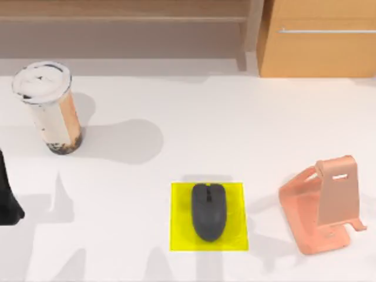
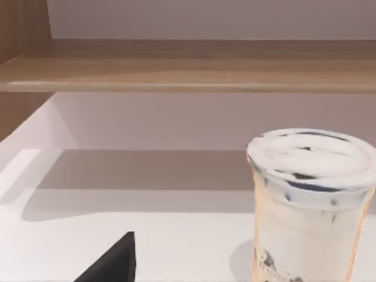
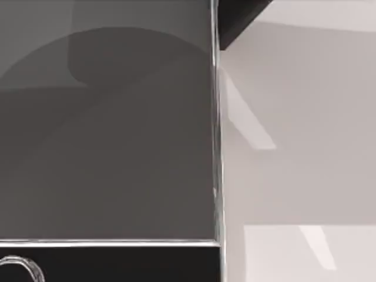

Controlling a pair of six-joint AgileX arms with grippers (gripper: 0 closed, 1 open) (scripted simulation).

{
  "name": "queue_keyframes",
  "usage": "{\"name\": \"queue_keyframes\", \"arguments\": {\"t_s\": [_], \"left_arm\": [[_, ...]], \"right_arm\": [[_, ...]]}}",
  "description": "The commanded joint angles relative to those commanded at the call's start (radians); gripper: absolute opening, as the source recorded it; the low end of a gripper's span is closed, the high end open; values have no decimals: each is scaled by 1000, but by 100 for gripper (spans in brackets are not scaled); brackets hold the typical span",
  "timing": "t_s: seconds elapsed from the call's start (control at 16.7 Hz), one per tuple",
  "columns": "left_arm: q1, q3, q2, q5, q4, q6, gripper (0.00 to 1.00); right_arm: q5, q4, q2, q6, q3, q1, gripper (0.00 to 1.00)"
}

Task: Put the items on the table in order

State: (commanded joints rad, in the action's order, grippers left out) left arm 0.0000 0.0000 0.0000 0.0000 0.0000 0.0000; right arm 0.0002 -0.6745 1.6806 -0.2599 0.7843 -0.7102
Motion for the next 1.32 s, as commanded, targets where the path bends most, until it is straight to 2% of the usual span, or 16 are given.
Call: {"name": "queue_keyframes", "arguments": {"t_s": [0.18, 0.24, 0.78, 1.32], "left_arm": [[0, 0, 0, 0, 0, 0, 100], [0, 0, 0, 0, 0, 0, 100], [0, 0, 0, 0, 0, 0, 100], [0, 0, 0, 0, 0, 0, 100]], "right_arm": [[0, 0, 0, 0, 0, 0, 2], [0, 0, 0, 0, 0, 0, 0], [-4, -16, -19, 2, 10, 0, 0], [-3, -148, -87, 0, 74, 0, 0]]}}
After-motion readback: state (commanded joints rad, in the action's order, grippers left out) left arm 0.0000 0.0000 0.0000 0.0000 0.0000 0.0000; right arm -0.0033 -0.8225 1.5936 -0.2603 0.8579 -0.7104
